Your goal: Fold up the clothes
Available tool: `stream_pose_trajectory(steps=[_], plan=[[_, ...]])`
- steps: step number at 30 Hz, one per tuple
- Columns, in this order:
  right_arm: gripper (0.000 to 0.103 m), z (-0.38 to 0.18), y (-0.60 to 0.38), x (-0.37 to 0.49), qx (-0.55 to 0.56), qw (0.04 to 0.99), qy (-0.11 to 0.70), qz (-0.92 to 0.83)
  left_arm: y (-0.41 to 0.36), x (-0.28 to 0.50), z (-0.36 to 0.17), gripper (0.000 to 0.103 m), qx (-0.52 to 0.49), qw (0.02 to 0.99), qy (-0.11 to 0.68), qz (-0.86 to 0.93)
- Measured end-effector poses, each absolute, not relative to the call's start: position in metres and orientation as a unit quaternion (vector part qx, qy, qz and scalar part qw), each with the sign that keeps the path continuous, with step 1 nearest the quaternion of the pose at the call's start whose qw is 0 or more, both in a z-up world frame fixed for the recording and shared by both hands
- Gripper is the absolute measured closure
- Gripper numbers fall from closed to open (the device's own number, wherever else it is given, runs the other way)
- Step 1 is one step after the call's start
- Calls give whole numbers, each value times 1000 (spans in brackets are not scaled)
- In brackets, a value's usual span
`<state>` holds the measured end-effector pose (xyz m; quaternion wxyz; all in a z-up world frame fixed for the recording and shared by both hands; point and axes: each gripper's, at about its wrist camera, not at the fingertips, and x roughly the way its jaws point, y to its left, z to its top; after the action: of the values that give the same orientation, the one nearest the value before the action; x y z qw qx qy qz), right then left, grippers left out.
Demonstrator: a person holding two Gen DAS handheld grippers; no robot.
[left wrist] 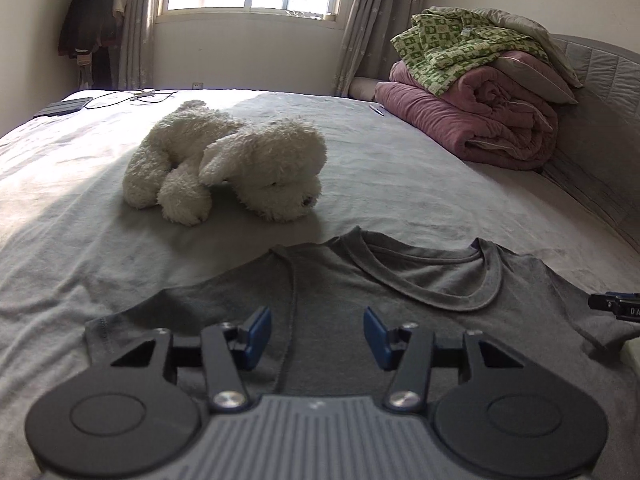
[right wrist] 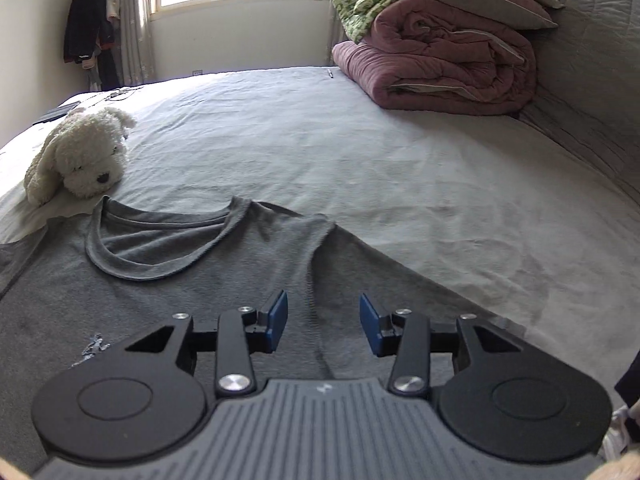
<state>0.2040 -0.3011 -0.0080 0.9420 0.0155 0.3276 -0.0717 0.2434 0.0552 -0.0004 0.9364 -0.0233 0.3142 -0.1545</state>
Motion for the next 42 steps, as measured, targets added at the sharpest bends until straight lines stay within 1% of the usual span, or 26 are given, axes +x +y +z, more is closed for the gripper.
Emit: stream_pose_trajectory(steps=[4, 9, 12, 15, 17, 18, 19, 20, 23, 27, 29, 31, 32, 33, 37, 42], plan=[[57, 1, -338, 204, 37, 922, 364, -126, -6, 243, -5, 51, 15, 928, 306, -214], [56, -11, -355, 195, 77, 906, 386, -160, -93, 248, -16, 51, 53, 902, 309, -297], [56, -26, -361, 193, 105, 903, 384, -162, -137, 251, -23, 51, 66, 887, 310, -337], [56, -38, -366, 194, 120, 909, 363, -165, -172, 251, -33, 51, 82, 879, 306, -357], [77, -43, -369, 196, 121, 915, 348, -163, -189, 254, -40, 51, 98, 878, 302, -359], [99, -46, -371, 197, 119, 918, 343, -160, -195, 258, -43, 51, 101, 879, 302, -356], [103, -47, -372, 199, 116, 920, 338, -161, -200, 262, -46, 52, 101, 880, 303, -352], [103, -47, -373, 199, 105, 924, 325, -170, -203, 267, -48, 54, 95, 881, 305, -348], [103, -45, -374, 200, 64, 935, 283, -202, -205, 280, -53, 54, 48, 885, 308, -346], [103, -49, -381, 212, 50, 934, 298, -190, -207, 288, -61, 56, -3, 885, 316, -342], [100, -46, -380, 208, 54, 933, 306, -180, -207, 285, -62, 56, -9, 885, 316, -343], [74, -41, -378, 201, 55, 933, 310, -172, -206, 281, -59, 56, -10, 884, 317, -345], [55, -38, -376, 197, 54, 934, 310, -169, -206, 279, -58, 56, -9, 883, 317, -346], [51, -34, -375, 191, 55, 936, 307, -165, -205, 276, -57, 56, -8, 882, 318, -347], [51, -17, -362, 171, 53, 939, 309, -142, -203, 264, -52, 56, -2, 879, 327, -347], [51, -5, -352, 137, 77, 936, 319, -123, -204, 245, -45, 56, 5, 873, 332, -359]])
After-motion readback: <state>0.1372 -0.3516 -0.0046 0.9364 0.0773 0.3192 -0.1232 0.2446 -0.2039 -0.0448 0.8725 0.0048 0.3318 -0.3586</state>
